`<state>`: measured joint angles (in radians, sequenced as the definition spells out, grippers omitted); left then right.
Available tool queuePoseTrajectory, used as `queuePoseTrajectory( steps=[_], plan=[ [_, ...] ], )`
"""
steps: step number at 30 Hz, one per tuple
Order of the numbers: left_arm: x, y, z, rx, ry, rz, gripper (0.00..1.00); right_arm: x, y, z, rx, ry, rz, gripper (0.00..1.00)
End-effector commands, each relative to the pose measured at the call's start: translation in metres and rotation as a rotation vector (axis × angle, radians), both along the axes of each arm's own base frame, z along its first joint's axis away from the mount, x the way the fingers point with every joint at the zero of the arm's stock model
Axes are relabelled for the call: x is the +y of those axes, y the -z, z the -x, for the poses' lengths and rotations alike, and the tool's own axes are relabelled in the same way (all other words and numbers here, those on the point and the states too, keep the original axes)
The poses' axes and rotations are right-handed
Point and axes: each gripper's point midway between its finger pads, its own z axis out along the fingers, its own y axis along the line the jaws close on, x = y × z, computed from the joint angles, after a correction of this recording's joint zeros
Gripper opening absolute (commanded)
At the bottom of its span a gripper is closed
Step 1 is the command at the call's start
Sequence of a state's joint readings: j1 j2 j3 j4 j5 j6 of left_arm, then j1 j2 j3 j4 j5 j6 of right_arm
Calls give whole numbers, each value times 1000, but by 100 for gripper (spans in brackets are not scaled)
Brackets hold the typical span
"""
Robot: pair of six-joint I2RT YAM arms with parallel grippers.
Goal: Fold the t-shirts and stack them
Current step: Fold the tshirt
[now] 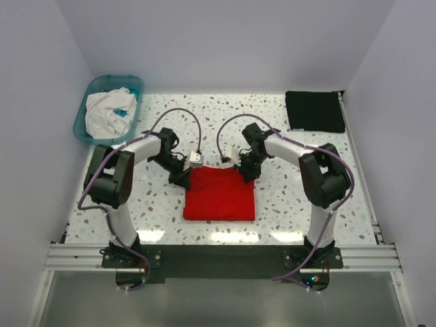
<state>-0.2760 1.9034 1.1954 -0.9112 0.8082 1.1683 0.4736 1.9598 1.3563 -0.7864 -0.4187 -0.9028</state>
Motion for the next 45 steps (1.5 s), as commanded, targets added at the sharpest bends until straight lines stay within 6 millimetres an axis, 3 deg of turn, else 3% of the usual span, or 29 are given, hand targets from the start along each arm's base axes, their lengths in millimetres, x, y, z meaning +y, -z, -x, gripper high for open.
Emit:
queuePoseTrajectory(
  steps=[1, 2, 3, 4, 6, 7, 10, 13, 14, 16, 18, 23, 29, 32, 36, 38, 41, 42, 45],
  plan=[
    [4, -28, 35, -15, 8, 36, 11, 5, -23, 50, 74, 22, -58, 0],
    [4, -32, 39, -25, 14, 46, 18, 4, -25, 61, 94, 30, -59, 1],
    [5, -38, 45, -28, 20, 52, 22, 4, -33, 70, 130, 60, -59, 10],
    [5, -48, 46, -68, 28, 66, 31, 10, -52, 69, 115, 75, -104, 16],
    [2, -61, 41, -127, 33, 97, 43, 12, -70, 70, 125, 126, -121, 30],
    [-2, -73, 36, -172, 34, 117, 48, 18, -88, 61, 96, 143, -160, 32],
    [-23, -90, 24, -248, 43, 167, 57, 30, -110, 40, 98, 250, -235, 38],
    [-50, -91, 20, -270, 89, 191, 57, 46, -103, 25, 182, 338, -257, 31],
    [-57, -89, 20, -261, 94, 194, 58, 51, -90, 22, 237, 362, -249, 28],
    [-74, -81, 17, -234, 105, 202, 57, 63, -83, 15, 296, 433, -265, 21],
    [-86, -72, 11, -218, 103, 200, 57, 74, -74, 7, 348, 496, -292, 18],
    [-113, -56, 23, -116, 120, 188, 60, 89, -51, 2, 460, 571, -305, 15],
    [-118, -34, 33, -54, 112, 151, 59, 96, -24, 5, 567, 620, -297, 14],
    [-116, -25, 35, -30, 111, 129, 53, 98, -20, 7, 605, 637, -298, 14],
    [-117, -18, 37, -12, 114, 111, 33, 99, -13, 9, 625, 639, -295, 15],
    [-117, -17, 37, -20, 117, 106, 30, 97, -9, 12, 632, 636, -286, 15],
    [-118, -15, 35, -22, 114, 97, 32, 94, 0, 16, 643, 637, -267, 15],
    [-119, -15, 32, -33, 109, 97, 41, 93, 4, 18, 654, 639, -257, 15],
    [-121, -14, 27, -42, 88, 91, 46, 92, 4, 18, 633, 604, -262, 15]
  ],
)
